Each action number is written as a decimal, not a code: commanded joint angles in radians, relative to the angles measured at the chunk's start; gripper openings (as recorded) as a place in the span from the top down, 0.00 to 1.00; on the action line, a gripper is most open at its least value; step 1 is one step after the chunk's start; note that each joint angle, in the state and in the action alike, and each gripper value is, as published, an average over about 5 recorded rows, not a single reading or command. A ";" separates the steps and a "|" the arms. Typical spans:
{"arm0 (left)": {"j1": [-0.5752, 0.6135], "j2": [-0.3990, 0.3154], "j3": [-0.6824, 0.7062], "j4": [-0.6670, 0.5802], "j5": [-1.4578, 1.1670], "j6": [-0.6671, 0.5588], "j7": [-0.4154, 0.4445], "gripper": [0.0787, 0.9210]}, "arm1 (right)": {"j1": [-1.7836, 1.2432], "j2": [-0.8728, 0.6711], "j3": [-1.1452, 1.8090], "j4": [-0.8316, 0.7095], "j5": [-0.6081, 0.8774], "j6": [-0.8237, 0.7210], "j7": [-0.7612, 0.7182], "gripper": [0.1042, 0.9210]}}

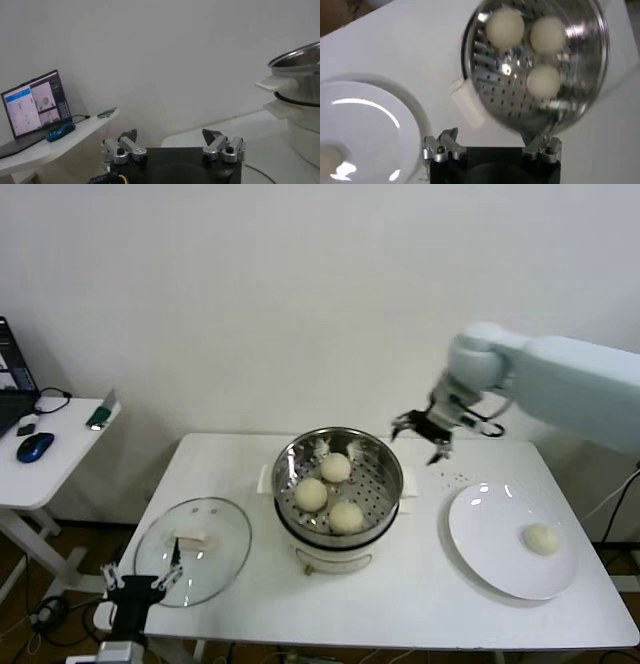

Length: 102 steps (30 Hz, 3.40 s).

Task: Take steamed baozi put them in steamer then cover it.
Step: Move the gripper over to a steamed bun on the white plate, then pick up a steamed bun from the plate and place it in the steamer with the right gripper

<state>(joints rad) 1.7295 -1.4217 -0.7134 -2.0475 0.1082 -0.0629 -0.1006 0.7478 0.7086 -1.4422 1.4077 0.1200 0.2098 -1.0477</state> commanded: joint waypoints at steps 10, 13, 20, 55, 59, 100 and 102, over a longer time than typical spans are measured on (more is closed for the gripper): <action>0.008 -0.008 0.000 -0.010 0.020 -0.001 -0.002 0.12 | -0.397 -0.376 0.121 -0.230 -0.007 -0.273 -0.052 0.12; 0.018 -0.010 -0.006 -0.010 0.020 -0.004 -0.002 0.12 | -0.547 -0.349 0.276 -0.308 -0.043 -0.240 -0.061 0.12; 0.023 -0.014 -0.010 -0.011 0.026 -0.002 -0.003 0.12 | -0.735 -0.263 0.481 -0.447 -0.122 -0.193 -0.065 0.12; 0.012 -0.016 -0.011 -0.001 0.031 -0.008 0.001 0.12 | -0.739 -0.071 0.512 -0.595 -0.236 -0.137 -0.051 0.17; 0.012 -0.016 -0.011 -0.003 0.030 -0.008 0.001 0.12 | -0.734 -0.077 0.512 -0.590 -0.233 -0.137 -0.054 0.25; -0.024 0.003 0.127 -0.016 0.137 -0.042 -0.001 0.12 | 0.226 0.354 -0.289 -0.096 0.738 -0.548 0.071 0.31; -0.027 0.007 0.129 -0.015 0.138 -0.043 -0.001 0.12 | 0.205 0.366 -0.291 -0.074 0.746 -0.561 0.097 0.31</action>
<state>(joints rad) 1.7175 -1.4221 -0.6081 -2.0668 0.2133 -0.0972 -0.1003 0.8711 0.9597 -1.6164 1.1739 0.6727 -0.2473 -1.0353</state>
